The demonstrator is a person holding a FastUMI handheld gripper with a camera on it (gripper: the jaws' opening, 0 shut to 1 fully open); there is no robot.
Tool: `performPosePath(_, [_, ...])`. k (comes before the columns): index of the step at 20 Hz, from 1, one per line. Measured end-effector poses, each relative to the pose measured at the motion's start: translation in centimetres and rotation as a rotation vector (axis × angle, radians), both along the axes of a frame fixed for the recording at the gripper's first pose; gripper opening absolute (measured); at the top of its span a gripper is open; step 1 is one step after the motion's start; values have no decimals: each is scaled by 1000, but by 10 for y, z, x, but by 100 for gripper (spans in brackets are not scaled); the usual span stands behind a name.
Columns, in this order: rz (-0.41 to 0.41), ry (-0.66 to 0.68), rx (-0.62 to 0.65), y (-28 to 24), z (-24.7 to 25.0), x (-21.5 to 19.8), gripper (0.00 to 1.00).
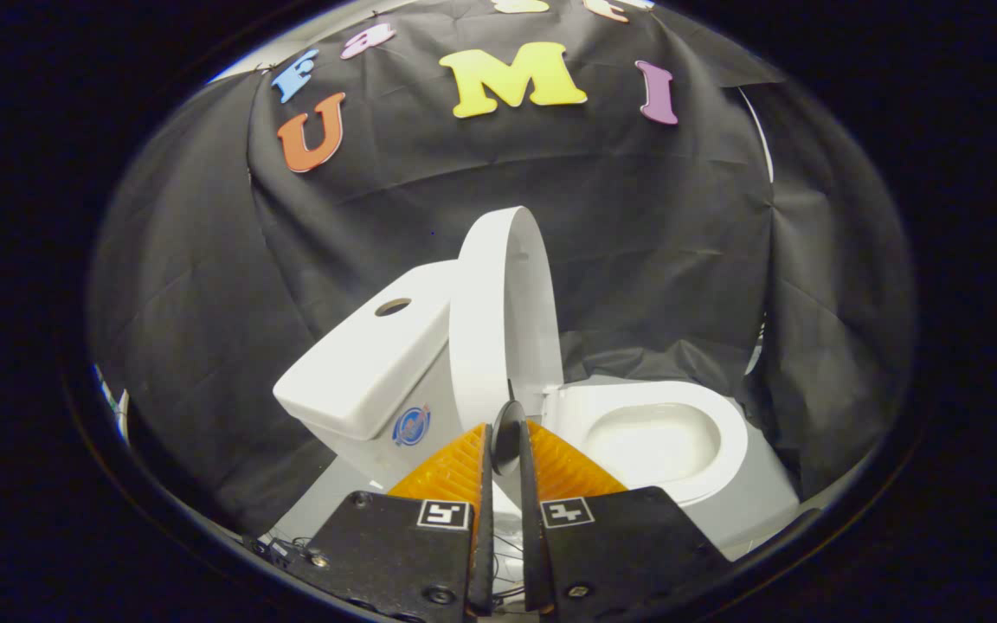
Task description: Open the toilet lid.
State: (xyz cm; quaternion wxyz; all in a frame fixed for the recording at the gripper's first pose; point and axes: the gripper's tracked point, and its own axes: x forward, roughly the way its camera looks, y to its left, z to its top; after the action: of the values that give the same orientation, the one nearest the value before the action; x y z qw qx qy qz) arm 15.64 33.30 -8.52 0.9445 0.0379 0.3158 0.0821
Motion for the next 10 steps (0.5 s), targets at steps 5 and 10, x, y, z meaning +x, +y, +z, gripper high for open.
performPosePath(5, [48,-10,-23,22,-5,-1,18])
performPosePath(10, [76,-12,-71,36,-10,-2,18])
